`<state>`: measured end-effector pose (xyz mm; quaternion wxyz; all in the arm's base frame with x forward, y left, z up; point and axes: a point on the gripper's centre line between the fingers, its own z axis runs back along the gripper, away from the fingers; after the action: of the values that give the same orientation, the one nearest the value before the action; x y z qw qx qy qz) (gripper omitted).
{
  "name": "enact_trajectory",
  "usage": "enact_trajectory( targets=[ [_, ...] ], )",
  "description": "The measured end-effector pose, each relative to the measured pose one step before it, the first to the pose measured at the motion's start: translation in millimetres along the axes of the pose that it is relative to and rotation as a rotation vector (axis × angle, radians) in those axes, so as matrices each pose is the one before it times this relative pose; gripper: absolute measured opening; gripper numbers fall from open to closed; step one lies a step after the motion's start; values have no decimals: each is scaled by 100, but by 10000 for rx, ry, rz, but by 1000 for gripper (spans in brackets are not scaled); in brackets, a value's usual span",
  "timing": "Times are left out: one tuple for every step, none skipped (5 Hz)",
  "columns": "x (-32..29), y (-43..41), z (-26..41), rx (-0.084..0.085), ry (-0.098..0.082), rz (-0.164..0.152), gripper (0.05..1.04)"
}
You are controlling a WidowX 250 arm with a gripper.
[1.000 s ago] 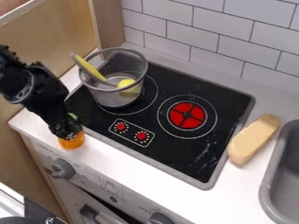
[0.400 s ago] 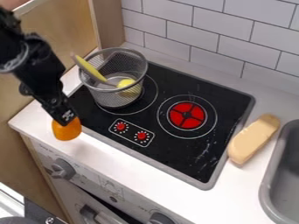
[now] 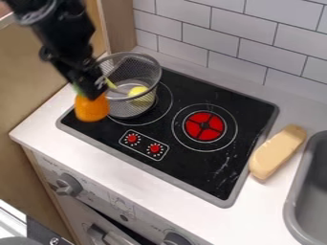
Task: Move orange into bucket
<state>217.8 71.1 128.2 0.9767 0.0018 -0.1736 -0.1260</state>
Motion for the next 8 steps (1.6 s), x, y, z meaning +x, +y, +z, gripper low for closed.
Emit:
enact_trajectory(
  targets=[
    [2545, 249, -475, 647, -388, -800, 554],
    [2033, 739, -1369, 53, -426, -488, 554],
    [1067, 1140, -1408, 74, -232, -435, 554],
    [211, 775, -1979, 83, -199, -387, 554],
    [-201, 704, -1092, 42, -240, -253, 601],
    [-204, 10, -12, -125, 18, 40, 892],
    [-492, -915, 37, -339, 583, 643, 1002],
    [740, -664, 1498, 23, 409, 677, 999]
  ],
)
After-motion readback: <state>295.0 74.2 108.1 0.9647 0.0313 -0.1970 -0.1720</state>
